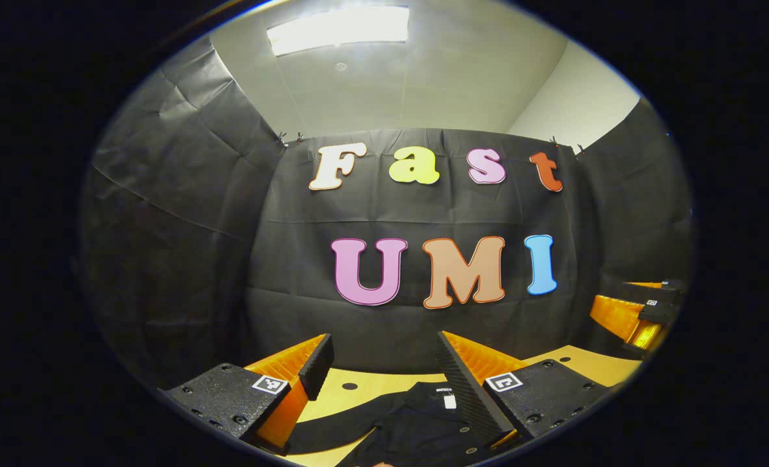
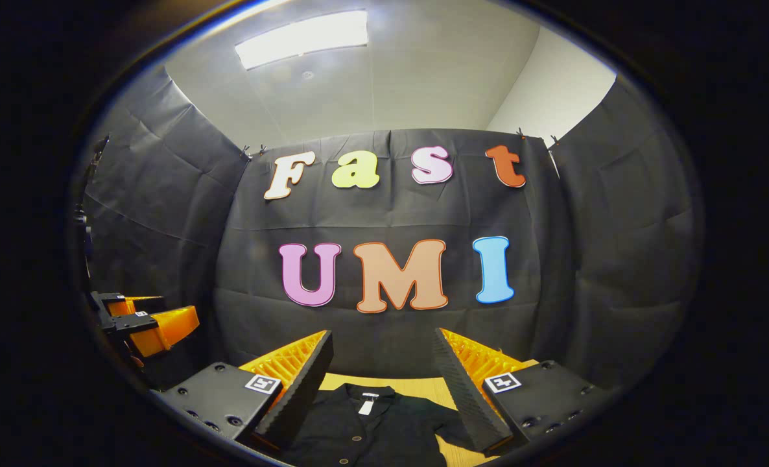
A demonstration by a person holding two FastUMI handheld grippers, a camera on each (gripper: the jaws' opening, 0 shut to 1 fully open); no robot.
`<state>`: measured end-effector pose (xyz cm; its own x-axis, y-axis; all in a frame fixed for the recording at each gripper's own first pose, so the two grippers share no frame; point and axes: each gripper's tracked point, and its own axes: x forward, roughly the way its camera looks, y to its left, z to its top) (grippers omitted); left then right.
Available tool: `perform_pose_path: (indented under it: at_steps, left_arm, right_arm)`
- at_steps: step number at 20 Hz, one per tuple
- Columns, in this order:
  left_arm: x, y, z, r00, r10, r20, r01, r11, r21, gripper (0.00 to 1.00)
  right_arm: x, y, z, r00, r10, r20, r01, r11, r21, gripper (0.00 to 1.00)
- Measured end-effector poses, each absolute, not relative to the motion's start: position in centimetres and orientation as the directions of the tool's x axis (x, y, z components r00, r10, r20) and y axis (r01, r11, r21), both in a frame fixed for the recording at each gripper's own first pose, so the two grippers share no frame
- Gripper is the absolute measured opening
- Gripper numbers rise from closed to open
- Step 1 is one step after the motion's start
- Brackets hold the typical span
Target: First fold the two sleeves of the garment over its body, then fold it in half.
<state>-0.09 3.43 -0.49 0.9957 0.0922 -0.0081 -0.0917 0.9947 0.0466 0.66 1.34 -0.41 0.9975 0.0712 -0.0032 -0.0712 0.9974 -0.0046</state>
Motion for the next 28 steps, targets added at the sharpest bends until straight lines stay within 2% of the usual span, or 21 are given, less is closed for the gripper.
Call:
perform_pose_path:
  at_steps: [1,7,11,12,16,18,19,21,23,24,27,28]
  left_arm:
    - [0.1,3.4,-0.6,0.996,0.090,-0.011,-0.089,0.995,0.047,0.96]
    - [0.1,3.3,-1.3,0.997,0.075,-0.030,-0.073,0.996,0.050,0.94]
    - [0.5,3.2,-1.3,0.997,0.071,-0.032,-0.069,0.996,0.059,0.94]
    - [0.5,3.1,-1.3,0.997,0.070,-0.033,-0.068,0.996,0.060,0.97]
    - [0.4,3.2,-1.3,0.997,0.068,-0.034,-0.066,0.996,0.055,0.94]
    - [0.3,3.2,-1.3,0.997,0.067,-0.032,-0.065,0.996,0.053,0.97]
    - [0.2,3.2,-1.4,0.997,0.069,-0.032,-0.067,0.996,0.053,0.94]
    - [0.2,3.2,-1.5,0.997,0.068,-0.028,-0.066,0.997,0.049,0.97]
    - [0.1,3.5,-1.6,0.997,0.071,-0.029,-0.070,0.997,0.043,0.97]
    - [0.0,3.4,-1.7,0.997,0.072,-0.029,-0.071,0.997,0.039,0.95]
    - [-0.1,3.5,-1.7,0.997,0.077,-0.026,-0.076,0.996,0.036,0.95]
    - [0.0,3.5,-1.5,0.997,0.077,-0.022,-0.077,0.996,0.038,0.97]
  right_arm:
    - [0.7,1.1,-0.5,0.998,0.064,-0.003,-0.064,0.998,-0.010,1.00]
    - [0.7,0.7,-0.8,0.999,0.034,-0.011,-0.034,0.999,0.004,0.98]
    - [0.7,0.8,-0.8,0.999,0.045,-0.008,-0.045,0.999,-0.001,0.98]
    - [0.8,0.9,-0.7,0.999,0.049,-0.004,-0.049,0.999,0.000,0.98]
    - [0.8,0.8,-0.8,0.999,0.052,-0.008,-0.052,0.998,-0.019,0.98]
    - [0.7,0.9,-1.0,0.998,0.062,-0.016,-0.062,0.998,-0.017,0.98]
    - [0.6,1.1,-1.0,0.998,0.067,-0.017,-0.067,0.998,-0.017,0.98]
    - [0.4,1.0,-1.0,0.997,0.071,-0.018,-0.071,0.997,-0.026,0.98]
    - [0.4,0.9,-1.3,0.997,0.074,-0.028,-0.076,0.996,-0.040,0.96]
    - [0.4,1.0,-1.3,0.996,0.082,-0.035,-0.083,0.996,-0.045,0.98]
    - [0.3,0.9,-1.7,0.995,0.088,-0.051,-0.090,0.995,-0.035,1.00]
    - [0.5,0.7,-1.9,0.995,0.083,-0.057,-0.085,0.996,-0.033,0.98]
